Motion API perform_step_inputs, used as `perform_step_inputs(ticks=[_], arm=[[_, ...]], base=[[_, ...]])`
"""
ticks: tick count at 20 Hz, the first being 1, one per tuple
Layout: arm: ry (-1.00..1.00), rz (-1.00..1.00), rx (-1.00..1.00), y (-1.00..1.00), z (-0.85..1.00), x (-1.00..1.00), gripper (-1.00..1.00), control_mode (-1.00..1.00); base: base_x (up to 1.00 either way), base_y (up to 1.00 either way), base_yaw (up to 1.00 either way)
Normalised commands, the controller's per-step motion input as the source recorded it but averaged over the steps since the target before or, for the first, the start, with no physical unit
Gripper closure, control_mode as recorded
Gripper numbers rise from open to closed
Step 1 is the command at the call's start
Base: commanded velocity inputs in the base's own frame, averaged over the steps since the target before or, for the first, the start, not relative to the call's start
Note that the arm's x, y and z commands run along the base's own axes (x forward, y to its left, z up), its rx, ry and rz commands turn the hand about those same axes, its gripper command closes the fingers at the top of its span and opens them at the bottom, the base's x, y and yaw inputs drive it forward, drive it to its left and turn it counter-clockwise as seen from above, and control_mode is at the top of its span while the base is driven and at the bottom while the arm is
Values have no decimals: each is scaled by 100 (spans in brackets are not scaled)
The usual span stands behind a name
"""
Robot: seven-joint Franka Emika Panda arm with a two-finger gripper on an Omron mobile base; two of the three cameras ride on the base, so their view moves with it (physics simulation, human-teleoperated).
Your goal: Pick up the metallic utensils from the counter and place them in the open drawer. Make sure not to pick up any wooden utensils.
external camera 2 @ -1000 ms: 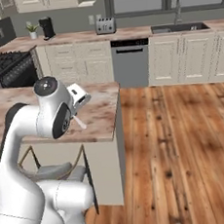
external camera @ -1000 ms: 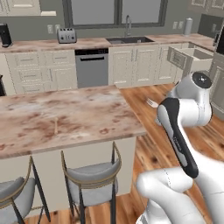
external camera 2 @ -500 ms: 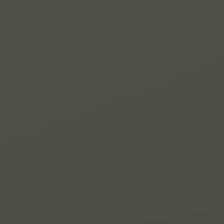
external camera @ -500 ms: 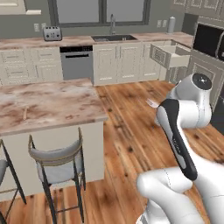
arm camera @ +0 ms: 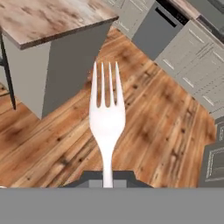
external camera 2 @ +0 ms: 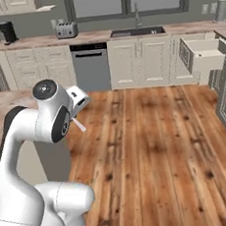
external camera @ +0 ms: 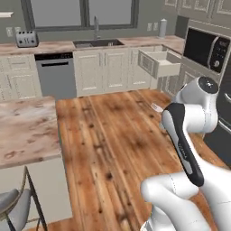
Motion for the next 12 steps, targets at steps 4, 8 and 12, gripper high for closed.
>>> perform_step_inputs(ticks=[4, 8, 12], arm=[[0, 0, 0, 0, 0, 0, 100, 100], [0, 0, 0, 0, 0, 0, 100, 100], [0, 0, 0, 0, 0, 0, 100, 100]], base=[[100, -100, -6], [100, -100, -7], [100, -99, -9]])
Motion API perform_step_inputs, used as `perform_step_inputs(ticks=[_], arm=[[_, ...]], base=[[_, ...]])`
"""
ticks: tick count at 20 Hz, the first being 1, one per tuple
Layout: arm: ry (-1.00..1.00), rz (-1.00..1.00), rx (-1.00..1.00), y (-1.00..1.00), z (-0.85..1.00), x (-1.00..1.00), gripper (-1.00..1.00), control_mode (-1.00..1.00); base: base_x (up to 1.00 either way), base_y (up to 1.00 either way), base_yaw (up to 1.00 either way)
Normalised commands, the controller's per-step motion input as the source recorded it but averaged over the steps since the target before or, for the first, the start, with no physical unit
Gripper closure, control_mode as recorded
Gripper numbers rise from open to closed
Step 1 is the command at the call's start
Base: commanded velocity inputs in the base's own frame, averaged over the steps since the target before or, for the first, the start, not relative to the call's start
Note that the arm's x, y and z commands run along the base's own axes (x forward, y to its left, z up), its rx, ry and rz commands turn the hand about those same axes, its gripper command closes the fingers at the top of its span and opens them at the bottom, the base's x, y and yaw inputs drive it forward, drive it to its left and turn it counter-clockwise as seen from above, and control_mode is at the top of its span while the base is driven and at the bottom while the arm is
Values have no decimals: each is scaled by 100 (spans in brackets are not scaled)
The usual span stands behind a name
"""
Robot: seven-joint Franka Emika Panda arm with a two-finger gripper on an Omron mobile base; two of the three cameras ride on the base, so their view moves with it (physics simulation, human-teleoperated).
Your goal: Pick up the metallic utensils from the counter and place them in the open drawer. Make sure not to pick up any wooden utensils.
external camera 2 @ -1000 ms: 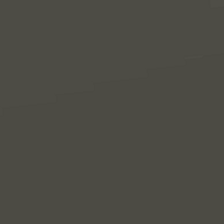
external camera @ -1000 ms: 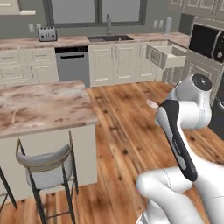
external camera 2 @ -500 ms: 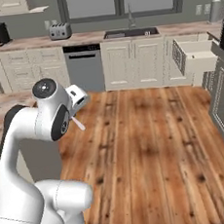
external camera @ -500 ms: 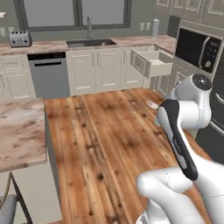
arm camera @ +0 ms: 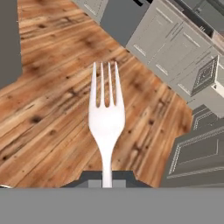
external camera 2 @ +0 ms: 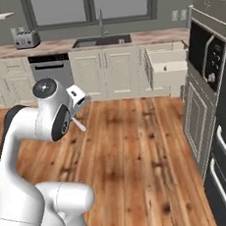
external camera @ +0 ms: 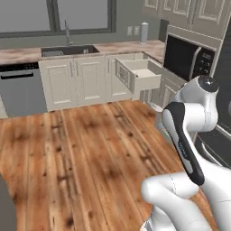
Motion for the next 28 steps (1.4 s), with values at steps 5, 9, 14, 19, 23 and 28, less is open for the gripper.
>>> perform_step_inputs(ticks=[5, 9, 14, 19, 23, 28], arm=[[0, 0, 0, 0, 0, 0, 100, 100], [0, 0, 0, 0, 0, 0, 100, 100], [0, 0, 0, 0, 0, 0, 100, 100], [0, 0, 0, 0, 0, 0, 100, 100], [0, 0, 0, 0, 0, 0, 100, 100], [0, 0, 0, 0, 0, 0, 100, 100]], base=[[100, -73, -13], [100, -14, -15], [100, 23, -11], [100, 5, -8], [100, 0, -6], [100, -12, -5]])
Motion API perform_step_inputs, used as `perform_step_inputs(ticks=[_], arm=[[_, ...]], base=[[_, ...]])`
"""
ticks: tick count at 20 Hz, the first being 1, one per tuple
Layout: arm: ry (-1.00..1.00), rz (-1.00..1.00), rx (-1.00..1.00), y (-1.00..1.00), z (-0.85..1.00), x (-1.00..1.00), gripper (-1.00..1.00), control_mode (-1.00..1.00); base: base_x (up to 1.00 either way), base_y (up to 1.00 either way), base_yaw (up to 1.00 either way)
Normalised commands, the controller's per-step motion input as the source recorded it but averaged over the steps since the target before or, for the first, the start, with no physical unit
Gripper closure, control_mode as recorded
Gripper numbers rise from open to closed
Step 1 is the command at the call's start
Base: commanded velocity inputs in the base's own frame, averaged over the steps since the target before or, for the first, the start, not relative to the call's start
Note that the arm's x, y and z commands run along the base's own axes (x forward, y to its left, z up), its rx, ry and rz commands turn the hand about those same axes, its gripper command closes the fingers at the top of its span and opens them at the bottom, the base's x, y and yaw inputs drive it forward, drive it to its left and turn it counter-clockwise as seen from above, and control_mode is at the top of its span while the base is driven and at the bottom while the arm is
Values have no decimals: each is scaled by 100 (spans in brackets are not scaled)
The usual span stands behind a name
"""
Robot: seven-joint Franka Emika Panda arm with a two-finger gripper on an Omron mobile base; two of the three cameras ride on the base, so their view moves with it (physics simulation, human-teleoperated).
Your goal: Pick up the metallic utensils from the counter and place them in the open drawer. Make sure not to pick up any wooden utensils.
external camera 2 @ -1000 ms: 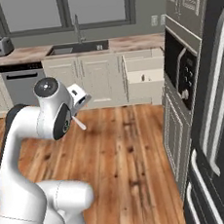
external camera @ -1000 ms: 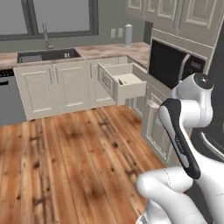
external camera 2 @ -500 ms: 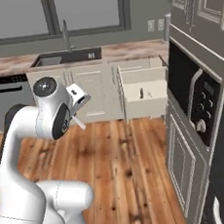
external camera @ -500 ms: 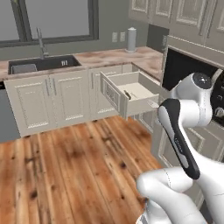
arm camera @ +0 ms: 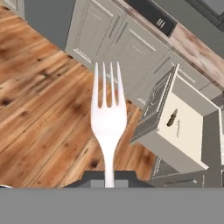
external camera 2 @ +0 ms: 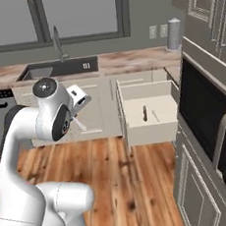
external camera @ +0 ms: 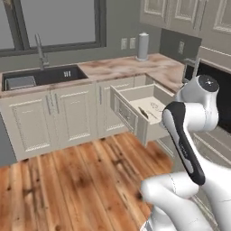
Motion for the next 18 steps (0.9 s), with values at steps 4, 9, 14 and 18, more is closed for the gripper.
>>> perform_step_inputs(ticks=[4, 9, 14, 18], arm=[[0, 0, 0, 0, 0, 0, 100, 100], [0, 0, 0, 0, 0, 0, 100, 100], [0, 0, 0, 0, 0, 0, 100, 100], [0, 0, 0, 0, 0, 0, 100, 100]], base=[[97, -36, -4], [61, -61, -6], [54, -38, -9], [78, 0, -7]])
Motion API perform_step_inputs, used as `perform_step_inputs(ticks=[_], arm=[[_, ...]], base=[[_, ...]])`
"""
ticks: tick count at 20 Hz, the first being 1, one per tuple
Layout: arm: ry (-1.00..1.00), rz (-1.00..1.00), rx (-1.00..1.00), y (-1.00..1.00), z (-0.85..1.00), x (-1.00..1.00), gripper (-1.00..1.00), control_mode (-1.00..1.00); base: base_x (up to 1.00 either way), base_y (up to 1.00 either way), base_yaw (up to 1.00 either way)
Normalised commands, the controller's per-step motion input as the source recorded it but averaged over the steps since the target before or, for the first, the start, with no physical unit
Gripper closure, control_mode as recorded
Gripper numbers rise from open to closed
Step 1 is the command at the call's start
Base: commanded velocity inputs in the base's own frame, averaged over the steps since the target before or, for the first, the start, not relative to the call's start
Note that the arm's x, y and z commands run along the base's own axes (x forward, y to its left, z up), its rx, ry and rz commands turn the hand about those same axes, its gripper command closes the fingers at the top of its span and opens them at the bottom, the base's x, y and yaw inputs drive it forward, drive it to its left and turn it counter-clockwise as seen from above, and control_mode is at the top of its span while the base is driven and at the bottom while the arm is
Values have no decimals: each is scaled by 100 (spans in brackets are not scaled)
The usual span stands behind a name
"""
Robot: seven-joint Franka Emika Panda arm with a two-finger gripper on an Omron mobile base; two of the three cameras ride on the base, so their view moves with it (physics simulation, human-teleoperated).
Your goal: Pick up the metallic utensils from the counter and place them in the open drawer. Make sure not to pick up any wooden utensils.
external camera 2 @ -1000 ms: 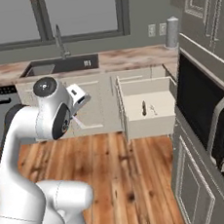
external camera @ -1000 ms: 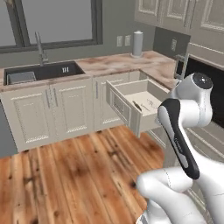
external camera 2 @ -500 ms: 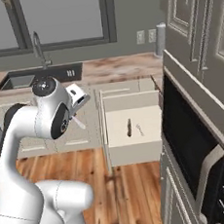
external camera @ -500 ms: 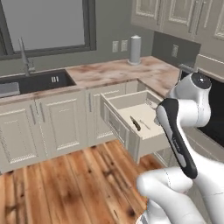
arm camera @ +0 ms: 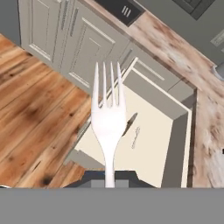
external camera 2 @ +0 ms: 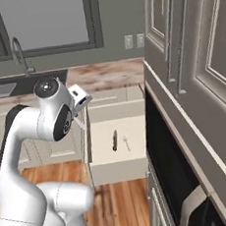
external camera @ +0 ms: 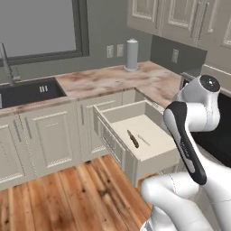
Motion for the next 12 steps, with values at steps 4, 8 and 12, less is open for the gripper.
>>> perform_step_inputs(ticks=[4, 8, 12], arm=[[0, 0, 0, 0, 0, 0, 100, 100], [0, 0, 0, 0, 0, 0, 100, 100], [0, 0, 0, 0, 0, 0, 100, 100]], base=[[76, 0, -7], [49, -14, -7], [29, 0, -7]])
